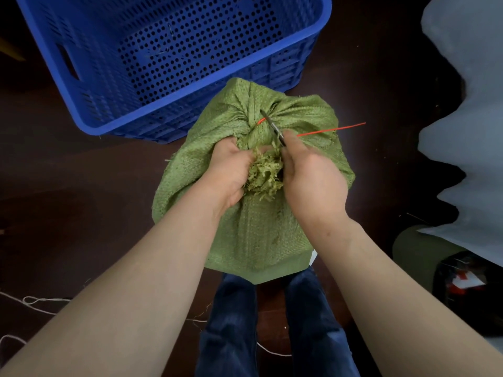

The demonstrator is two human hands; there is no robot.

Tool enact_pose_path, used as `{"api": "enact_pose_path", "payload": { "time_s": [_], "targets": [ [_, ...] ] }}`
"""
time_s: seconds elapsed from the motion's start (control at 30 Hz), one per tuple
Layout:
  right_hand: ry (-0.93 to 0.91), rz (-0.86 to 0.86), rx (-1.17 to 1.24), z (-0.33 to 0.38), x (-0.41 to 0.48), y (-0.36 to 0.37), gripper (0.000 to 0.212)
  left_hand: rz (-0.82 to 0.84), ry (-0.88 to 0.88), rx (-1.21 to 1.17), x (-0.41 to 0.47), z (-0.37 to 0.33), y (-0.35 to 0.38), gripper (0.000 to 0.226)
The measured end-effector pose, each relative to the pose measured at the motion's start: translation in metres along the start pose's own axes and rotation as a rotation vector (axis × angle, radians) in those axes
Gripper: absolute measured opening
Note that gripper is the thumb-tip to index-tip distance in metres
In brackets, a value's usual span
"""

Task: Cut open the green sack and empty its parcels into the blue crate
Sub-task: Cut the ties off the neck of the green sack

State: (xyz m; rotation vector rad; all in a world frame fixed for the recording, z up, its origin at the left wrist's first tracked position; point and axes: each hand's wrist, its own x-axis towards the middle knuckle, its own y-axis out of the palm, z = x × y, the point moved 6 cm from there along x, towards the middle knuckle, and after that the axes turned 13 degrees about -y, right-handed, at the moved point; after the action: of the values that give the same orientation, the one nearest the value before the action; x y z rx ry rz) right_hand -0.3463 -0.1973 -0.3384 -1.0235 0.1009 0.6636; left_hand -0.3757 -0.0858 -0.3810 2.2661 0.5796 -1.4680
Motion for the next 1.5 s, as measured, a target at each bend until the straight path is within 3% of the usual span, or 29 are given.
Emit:
{"api": "enact_pose_path", "payload": {
  "time_s": [0.63,0.83,1.37,1.43,1.5],
  "targets": [
    [-0.015,-0.046,0.032,0.001,-0.006,0.004,0.046,-0.001,0.029,0.004,0.001,0.000,0.000,0.019],
    [0.002,-0.014,0.031,0.001,0.004,0.005,0.056,0.006,0.065,0.020,0.003,0.001,0.003,0.016],
    [-0.048,-0.044,0.029,-0.003,0.009,0.002,0.044,0.013,0.063,0.046,0.012,0.005,0.003,0.015],
    [-0.036,-0.075,0.081,-0.005,0.009,0.000,0.038,0.026,0.063,0.038,0.014,0.004,0.001,0.014],
    [0.063,-0.162,0.287,-0.014,-0.001,0.000,0.030,0.056,0.049,0.035,0.012,0.003,0.001,0.013]
  ]
}}
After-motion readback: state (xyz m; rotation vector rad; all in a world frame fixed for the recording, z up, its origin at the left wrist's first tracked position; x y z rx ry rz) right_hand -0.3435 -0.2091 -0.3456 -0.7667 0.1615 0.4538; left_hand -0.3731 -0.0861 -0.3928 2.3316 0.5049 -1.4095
